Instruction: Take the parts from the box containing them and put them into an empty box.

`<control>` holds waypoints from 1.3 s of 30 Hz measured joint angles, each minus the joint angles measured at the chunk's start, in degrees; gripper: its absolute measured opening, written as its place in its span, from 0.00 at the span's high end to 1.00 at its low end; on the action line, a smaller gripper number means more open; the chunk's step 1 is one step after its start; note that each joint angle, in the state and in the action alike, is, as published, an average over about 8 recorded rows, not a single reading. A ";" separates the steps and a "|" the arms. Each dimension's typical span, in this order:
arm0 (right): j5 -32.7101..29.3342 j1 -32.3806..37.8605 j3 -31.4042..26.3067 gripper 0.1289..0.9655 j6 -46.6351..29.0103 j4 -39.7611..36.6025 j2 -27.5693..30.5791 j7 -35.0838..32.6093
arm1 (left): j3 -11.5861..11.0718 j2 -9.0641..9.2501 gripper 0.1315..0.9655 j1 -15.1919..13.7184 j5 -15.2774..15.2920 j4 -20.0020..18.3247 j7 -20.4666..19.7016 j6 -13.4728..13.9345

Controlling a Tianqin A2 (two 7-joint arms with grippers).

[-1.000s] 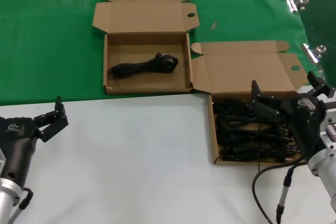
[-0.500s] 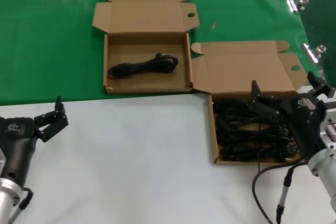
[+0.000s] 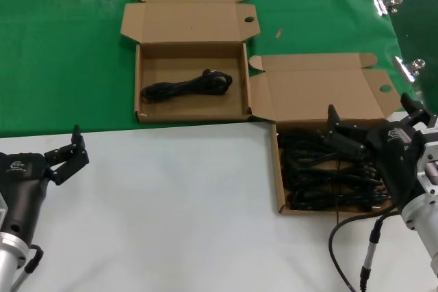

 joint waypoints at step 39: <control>0.00 0.00 0.00 0.00 0.00 0.00 0.00 0.00 | 0.00 0.00 0.00 0.00 0.00 0.00 0.00 0.00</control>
